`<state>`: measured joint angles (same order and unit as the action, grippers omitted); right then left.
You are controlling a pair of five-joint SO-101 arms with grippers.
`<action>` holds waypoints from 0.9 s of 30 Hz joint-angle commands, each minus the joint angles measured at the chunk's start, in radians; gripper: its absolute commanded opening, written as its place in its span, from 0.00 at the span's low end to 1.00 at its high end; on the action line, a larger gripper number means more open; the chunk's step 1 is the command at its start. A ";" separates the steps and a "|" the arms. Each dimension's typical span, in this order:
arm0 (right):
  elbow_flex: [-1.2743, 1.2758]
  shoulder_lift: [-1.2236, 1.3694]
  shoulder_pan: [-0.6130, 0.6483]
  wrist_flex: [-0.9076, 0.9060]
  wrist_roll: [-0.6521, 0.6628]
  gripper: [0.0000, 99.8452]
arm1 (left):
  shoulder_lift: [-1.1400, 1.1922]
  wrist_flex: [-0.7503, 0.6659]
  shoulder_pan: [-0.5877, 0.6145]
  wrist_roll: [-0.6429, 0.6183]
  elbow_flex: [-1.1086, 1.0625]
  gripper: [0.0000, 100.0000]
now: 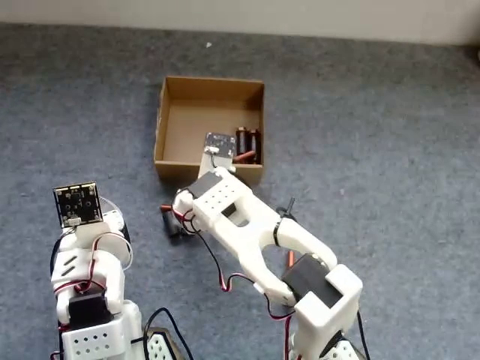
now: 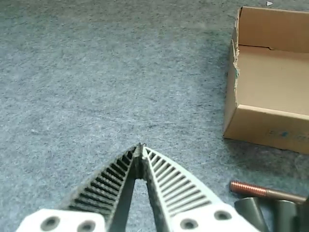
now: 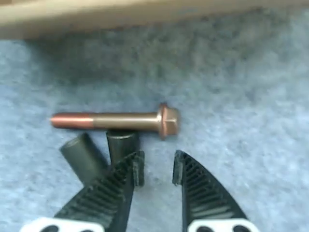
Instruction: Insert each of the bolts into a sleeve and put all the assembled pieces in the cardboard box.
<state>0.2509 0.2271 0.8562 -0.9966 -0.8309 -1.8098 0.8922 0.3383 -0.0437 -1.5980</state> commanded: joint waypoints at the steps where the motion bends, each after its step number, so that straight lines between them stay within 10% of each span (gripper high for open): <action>1: -0.048 -0.007 0.015 0.039 -0.011 0.10 | -0.010 -0.021 0.016 0.006 0.025 0.01; 27: -0.016 0.065 0.061 0.111 0.193 0.10 | -0.010 -0.021 0.016 0.006 0.025 0.01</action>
<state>0.2509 0.2700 0.9114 -0.8861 -0.6498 -1.8098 0.8922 0.3383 -0.0437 -1.5980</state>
